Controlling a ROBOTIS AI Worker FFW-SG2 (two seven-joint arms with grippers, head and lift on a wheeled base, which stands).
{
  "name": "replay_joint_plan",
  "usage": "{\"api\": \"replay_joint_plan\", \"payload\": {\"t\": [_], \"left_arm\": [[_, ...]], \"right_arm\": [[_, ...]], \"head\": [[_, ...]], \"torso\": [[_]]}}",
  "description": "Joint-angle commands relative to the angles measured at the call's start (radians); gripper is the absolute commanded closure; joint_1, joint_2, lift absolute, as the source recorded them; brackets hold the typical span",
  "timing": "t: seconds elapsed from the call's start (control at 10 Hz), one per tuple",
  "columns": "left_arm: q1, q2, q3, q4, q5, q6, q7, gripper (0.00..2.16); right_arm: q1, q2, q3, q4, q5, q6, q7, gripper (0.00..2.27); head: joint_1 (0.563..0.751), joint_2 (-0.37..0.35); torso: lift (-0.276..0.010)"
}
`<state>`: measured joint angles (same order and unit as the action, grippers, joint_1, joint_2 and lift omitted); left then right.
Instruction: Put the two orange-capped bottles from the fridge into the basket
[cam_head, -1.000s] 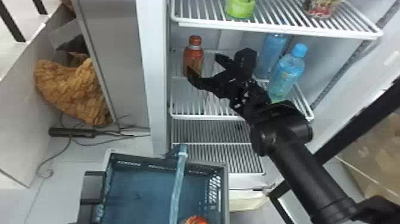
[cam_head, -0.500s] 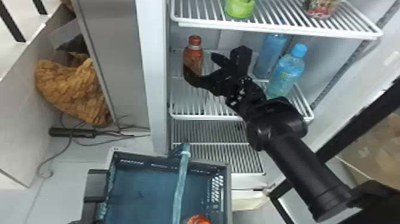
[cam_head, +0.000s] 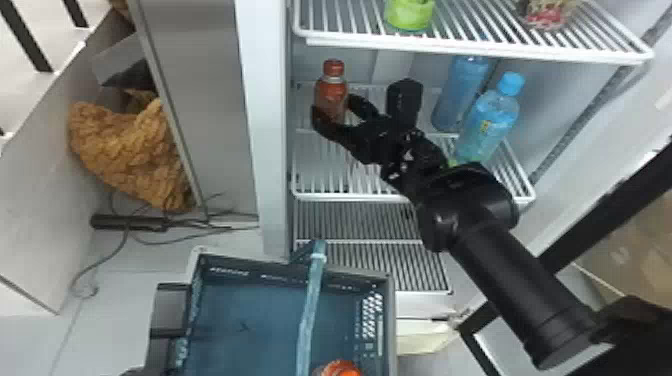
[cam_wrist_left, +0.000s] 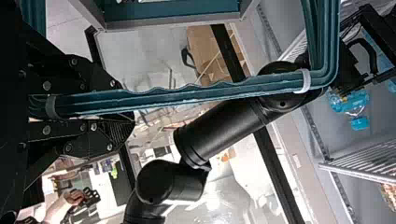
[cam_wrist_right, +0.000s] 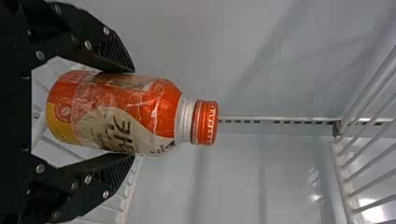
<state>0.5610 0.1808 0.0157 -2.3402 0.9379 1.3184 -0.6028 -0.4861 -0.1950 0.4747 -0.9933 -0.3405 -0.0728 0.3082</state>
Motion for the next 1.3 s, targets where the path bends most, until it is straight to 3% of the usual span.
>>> {"api": "replay_joint_plan", "payload": {"t": [0.0, 0.4, 0.6, 1.2], "left_arm": [[-0.001, 0.000, -0.002, 0.002, -0.001, 0.000, 0.000, 1.20], [-0.009, 0.005, -0.008, 0.007, 0.001, -0.008, 0.000, 1.20], [-0.004, 0.005, -0.004, 0.007, 0.001, -0.015, -0.002, 1.20], [0.011, 0.000, 0.010, 0.007, 0.005, -0.020, -0.008, 1.20]], "right_arm": [[0.000, 0.000, 0.002, -0.007, 0.001, 0.004, -0.003, 0.89], [0.010, -0.009, 0.000, -0.019, 0.011, -0.052, -0.004, 0.89], [0.057, -0.011, -0.044, -0.063, 0.057, -0.089, -0.011, 0.89], [0.302, -0.021, -0.211, -0.385, 0.091, -0.055, 0.011, 0.89]], "head": [[0.695, -0.116], [0.695, -0.117], [0.695, -0.121], [0.695, -0.163]], "torso": [[-0.235], [-0.235], [-0.235], [-0.235]]}}
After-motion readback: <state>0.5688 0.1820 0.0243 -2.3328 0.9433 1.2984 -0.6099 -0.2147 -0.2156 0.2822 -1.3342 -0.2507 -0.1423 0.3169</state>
